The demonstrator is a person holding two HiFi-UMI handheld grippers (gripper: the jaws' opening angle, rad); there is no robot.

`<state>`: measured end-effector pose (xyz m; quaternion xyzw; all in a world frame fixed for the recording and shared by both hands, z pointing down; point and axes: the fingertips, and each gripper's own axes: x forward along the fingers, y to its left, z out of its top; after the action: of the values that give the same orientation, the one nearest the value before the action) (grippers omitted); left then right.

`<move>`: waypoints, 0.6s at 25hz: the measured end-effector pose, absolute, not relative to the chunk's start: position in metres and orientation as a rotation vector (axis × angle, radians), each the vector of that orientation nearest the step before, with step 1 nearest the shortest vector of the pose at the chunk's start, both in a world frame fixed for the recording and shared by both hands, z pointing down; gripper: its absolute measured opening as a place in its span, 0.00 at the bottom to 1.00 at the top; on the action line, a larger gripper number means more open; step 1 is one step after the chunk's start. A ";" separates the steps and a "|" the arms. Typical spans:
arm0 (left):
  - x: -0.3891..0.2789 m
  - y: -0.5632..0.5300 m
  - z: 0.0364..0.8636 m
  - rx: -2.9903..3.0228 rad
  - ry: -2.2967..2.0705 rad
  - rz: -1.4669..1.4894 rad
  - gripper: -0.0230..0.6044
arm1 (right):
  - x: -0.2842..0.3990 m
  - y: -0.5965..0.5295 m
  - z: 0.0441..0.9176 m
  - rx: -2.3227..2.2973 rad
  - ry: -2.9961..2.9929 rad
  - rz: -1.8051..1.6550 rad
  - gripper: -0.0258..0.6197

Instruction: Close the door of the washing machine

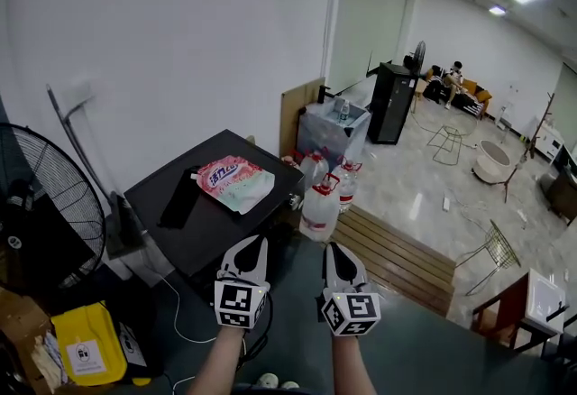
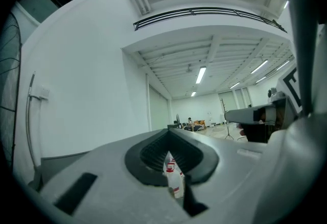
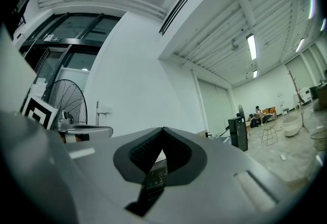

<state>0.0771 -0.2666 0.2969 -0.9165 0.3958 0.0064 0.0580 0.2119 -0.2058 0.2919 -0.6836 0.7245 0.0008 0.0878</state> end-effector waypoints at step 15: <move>0.068 -0.264 0.305 -2.823 1.222 0.028 0.05 | 0.217 -0.198 0.310 -2.107 2.176 -0.045 0.06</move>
<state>0.0684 -0.2644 0.3052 -0.9172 0.3970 0.0091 0.0326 0.2174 -0.1980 0.3102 -0.6944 0.7173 -0.0147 0.0562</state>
